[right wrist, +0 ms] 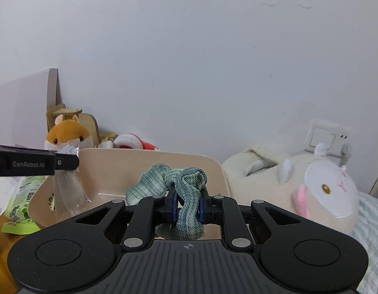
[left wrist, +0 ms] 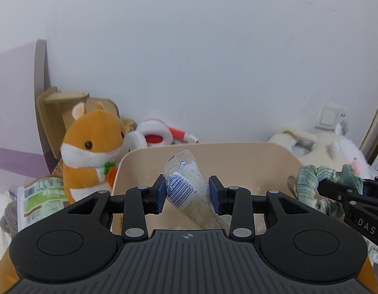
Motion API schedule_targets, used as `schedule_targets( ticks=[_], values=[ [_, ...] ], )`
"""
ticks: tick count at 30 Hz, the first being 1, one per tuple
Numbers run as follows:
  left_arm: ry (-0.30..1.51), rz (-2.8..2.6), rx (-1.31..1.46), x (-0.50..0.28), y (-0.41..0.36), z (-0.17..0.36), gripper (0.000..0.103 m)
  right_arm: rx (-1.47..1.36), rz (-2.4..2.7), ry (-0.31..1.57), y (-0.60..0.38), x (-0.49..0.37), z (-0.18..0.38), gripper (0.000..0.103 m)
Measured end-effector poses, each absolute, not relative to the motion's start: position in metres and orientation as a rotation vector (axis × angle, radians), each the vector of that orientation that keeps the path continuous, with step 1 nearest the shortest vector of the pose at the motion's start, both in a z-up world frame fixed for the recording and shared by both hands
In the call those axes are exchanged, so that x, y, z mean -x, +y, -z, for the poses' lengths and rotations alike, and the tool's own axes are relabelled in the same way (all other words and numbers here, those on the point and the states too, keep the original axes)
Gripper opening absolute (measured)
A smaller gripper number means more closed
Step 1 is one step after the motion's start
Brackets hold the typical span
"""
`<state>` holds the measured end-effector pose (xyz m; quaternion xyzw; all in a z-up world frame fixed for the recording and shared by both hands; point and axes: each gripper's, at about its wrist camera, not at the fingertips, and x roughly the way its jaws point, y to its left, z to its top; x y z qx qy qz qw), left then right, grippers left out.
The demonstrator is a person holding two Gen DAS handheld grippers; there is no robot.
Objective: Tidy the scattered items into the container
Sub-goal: 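Lift both held items and carry them over the beige basket, then open both tools to drop the bread bag and green scrunchie into the basket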
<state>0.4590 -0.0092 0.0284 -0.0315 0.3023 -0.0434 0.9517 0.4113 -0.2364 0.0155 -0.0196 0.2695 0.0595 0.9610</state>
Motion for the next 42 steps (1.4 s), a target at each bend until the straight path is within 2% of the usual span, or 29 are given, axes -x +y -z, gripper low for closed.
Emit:
schedule_targets(
  ticks=[11, 19, 22, 25, 27, 29, 31, 33, 34, 42],
  values=[
    [0.731, 0.084, 0.044, -0.485, -0.017, 0.005, 0.038, 0.093, -0.096, 0.677, -0.220, -0.447, 0.027, 0.015],
    [0.773, 0.082, 0.008, -0.487, -0.022, 0.023, 0.039, 0.145, -0.084, 0.699, -0.220, -0.444, 0.040, 0.015],
    [0.786, 0.094, 0.003, -0.488, -0.022, 0.028, 0.042, 0.158, -0.084, 0.704, -0.218, -0.445, 0.043, 0.018],
    [0.788, 0.105, -0.009, -0.487, -0.023, 0.031, 0.052, 0.176, -0.080, 0.713, -0.217, -0.445, 0.047, 0.020],
    [0.776, 0.106, -0.009, -0.486, -0.022, 0.031, 0.071, 0.179, -0.076, 0.716, -0.218, -0.446, 0.049, 0.029],
    [0.760, 0.120, 0.001, -0.484, -0.021, 0.029, 0.080, 0.171, -0.077, 0.715, -0.219, -0.446, 0.050, 0.037],
    [0.756, 0.130, 0.007, -0.482, -0.021, 0.026, 0.084, 0.156, -0.080, 0.703, -0.222, -0.444, 0.048, 0.065],
    [0.754, 0.145, 0.015, -0.480, -0.020, 0.023, 0.085, 0.139, -0.093, 0.677, -0.222, -0.441, 0.043, 0.083],
    [0.755, 0.151, 0.019, -0.480, -0.020, 0.022, 0.086, 0.137, -0.089, 0.667, -0.221, -0.439, 0.041, 0.088],
    [0.731, 0.158, -0.019, -0.470, -0.023, 0.011, 0.086, 0.130, -0.084, 0.649, -0.222, -0.435, 0.031, 0.090]
  ],
)
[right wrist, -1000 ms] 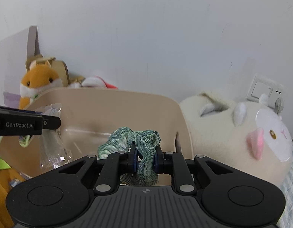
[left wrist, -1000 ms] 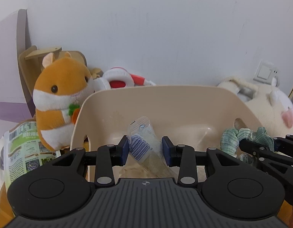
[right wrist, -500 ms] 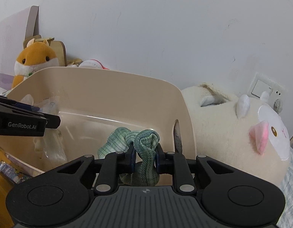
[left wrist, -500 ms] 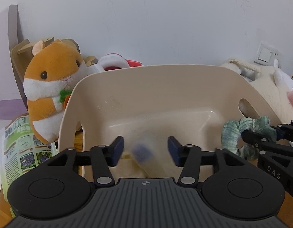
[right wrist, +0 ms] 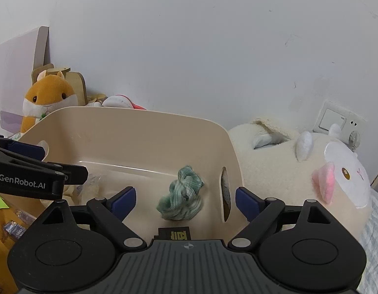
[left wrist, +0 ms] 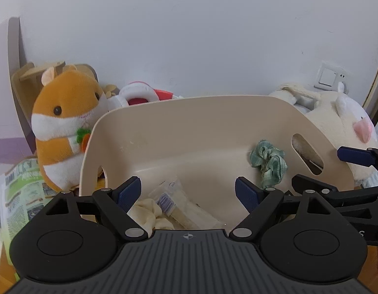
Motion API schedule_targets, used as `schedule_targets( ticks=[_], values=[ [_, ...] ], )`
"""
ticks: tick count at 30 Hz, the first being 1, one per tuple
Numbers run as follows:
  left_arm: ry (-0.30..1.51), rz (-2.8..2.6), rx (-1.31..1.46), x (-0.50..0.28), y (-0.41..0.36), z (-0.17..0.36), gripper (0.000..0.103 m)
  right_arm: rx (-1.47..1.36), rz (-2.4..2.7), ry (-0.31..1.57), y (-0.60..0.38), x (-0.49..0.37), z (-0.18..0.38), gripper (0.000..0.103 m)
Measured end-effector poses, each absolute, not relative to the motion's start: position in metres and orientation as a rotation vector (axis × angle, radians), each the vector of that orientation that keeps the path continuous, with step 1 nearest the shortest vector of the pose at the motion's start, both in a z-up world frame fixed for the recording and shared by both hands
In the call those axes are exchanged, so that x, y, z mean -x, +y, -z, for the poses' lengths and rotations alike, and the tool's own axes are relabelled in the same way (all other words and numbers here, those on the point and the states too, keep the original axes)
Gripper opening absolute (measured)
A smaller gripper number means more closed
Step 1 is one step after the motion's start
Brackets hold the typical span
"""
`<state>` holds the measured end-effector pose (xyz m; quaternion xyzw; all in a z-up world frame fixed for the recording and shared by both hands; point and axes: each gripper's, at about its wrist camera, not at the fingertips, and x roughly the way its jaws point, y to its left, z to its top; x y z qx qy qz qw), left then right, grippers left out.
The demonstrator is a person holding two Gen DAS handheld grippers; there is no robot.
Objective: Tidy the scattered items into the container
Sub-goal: 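Open both tools to drop the bread bag and green scrunchie into the basket, then move both tools back toward the plush toy and red hair clip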
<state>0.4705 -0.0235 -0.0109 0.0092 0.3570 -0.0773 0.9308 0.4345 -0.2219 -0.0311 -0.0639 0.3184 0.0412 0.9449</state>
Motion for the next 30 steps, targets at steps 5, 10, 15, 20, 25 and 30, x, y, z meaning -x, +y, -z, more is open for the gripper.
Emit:
schedule_targets(
  ticks=[5, 10, 15, 20, 25, 30],
  values=[
    [0.699, 0.172, -0.021, -0.458, -0.024, -0.002, 0.086, 0.123, -0.075, 0.631, -0.224, -0.426, 0.025, 0.093],
    [0.688, 0.153, -0.022, -0.447, -0.023, -0.012, 0.088, 0.096, -0.074, 0.604, -0.228, -0.414, 0.014, 0.102],
    [0.672, 0.140, -0.017, -0.432, -0.016, -0.020, 0.089, 0.092, -0.070, 0.580, -0.230, -0.398, 0.003, 0.103],
    [0.656, 0.142, -0.010, -0.412, -0.009, -0.029, 0.090, 0.086, -0.070, 0.567, -0.232, -0.377, -0.006, 0.103],
    [0.632, 0.150, -0.014, -0.386, -0.006, -0.039, 0.090, 0.073, -0.074, 0.549, -0.236, -0.352, -0.016, 0.103],
    [0.599, 0.167, -0.065, -0.352, -0.009, -0.046, 0.091, 0.074, -0.075, 0.532, -0.236, -0.322, -0.023, 0.103]
  ],
)
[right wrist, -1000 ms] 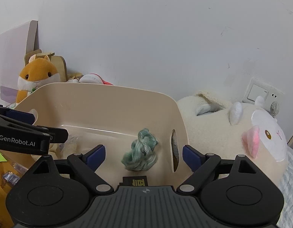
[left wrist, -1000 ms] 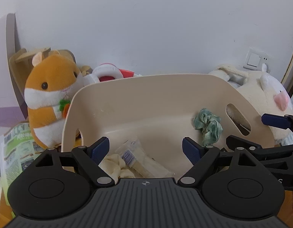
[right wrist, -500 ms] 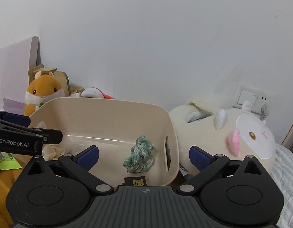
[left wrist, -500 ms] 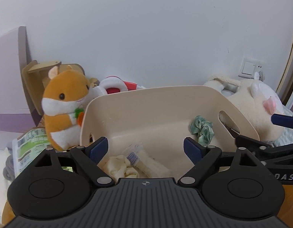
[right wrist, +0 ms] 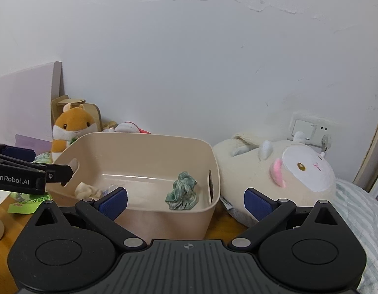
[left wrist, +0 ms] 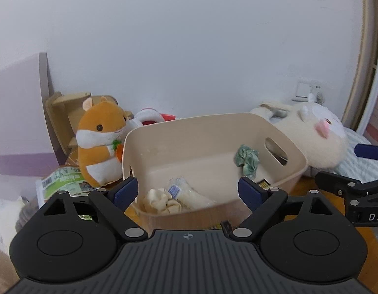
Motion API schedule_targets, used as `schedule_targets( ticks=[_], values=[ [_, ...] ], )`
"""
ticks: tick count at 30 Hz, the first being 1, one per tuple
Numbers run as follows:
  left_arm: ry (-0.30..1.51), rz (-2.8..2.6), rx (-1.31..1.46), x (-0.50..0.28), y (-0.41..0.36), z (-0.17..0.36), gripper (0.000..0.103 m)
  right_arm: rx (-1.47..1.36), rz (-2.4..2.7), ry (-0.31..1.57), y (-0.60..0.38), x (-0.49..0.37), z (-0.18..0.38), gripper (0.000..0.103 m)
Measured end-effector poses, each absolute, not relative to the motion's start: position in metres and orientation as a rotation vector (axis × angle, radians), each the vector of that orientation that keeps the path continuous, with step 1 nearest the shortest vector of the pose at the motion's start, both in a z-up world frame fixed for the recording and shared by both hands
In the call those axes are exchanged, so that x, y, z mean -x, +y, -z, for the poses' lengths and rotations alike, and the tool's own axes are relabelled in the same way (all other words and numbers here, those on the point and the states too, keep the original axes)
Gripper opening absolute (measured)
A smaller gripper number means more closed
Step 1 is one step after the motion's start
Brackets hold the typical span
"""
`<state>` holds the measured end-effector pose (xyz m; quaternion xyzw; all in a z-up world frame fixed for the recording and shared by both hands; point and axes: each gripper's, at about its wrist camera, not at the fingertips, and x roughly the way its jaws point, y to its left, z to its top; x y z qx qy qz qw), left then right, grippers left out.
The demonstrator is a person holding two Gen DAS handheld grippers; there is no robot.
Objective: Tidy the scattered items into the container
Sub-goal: 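Move both tools back toward the plush toy and red hair clip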
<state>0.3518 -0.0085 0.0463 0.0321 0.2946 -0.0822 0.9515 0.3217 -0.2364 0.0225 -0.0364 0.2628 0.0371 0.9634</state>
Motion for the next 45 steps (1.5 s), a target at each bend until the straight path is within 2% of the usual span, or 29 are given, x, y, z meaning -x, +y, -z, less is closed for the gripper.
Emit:
schedule_targets(
  ticks=[12, 20, 35, 45],
  values=[
    [0.589, 0.258, -0.092, -0.266, -0.013, -0.033, 0.091, 0.126, -0.070, 0.497, -0.236, -0.237, -0.019, 0.103],
    [0.543, 0.255, -0.130, -0.222, -0.017, -0.019, 0.091, 0.165, -0.028, 0.502, -0.235, -0.197, 0.002, 0.103],
    [0.607, 0.258, -0.143, -0.198, -0.027, 0.020, 0.091, 0.118, 0.005, 0.595, -0.255, -0.175, 0.044, 0.103],
    [0.656, 0.279, -0.205, -0.210, -0.040, 0.050, 0.091, 0.132, -0.015, 0.631, -0.252, -0.188, 0.064, 0.103]
  ],
)
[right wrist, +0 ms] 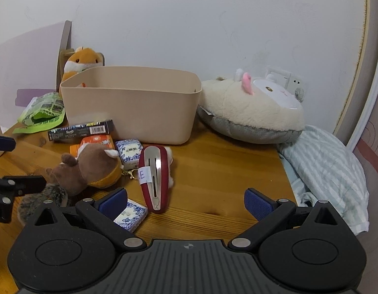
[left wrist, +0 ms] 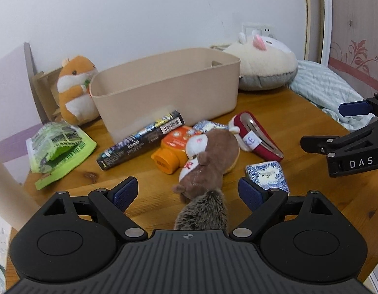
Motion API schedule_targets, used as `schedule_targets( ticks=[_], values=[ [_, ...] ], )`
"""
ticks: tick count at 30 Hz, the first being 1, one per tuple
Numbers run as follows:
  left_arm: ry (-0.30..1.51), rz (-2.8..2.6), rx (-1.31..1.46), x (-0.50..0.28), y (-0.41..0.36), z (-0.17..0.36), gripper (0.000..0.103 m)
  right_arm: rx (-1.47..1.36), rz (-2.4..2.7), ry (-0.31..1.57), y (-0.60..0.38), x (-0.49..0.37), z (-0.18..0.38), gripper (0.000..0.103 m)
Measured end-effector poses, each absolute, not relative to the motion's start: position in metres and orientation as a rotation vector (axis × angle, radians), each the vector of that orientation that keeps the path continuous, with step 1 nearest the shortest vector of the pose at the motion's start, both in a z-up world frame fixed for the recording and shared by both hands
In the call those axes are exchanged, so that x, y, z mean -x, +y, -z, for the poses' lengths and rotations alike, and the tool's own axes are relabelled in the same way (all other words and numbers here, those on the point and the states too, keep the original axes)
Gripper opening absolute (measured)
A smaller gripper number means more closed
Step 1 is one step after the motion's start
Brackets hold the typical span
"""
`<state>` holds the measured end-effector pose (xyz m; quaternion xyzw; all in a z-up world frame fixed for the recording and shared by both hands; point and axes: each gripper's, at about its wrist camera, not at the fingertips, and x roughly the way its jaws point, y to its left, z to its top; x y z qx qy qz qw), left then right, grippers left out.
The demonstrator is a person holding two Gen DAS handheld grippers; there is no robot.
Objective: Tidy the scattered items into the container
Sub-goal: 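Move both tools back toward the plush toy and red hair clip, then grasp the brown plush toy with the left tool while the right tool grasps the red hair clip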
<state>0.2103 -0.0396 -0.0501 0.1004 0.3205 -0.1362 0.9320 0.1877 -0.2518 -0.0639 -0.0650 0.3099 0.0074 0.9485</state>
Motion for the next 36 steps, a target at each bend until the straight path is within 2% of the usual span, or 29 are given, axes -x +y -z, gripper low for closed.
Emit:
schedule_targets(
  ticks=[20, 36],
  values=[
    [0.714, 0.331, -0.133, -0.259, -0.039, 0.095, 0.091, 0.147, -0.061, 0.724, -0.243, -0.250, 0.106, 0.103],
    [0.745, 0.323, -0.047, -0.277, -0.045, 0.106, 0.091, 0.161, -0.084, 0.752, -0.236, -0.284, 0.122, 0.103]
  ],
)
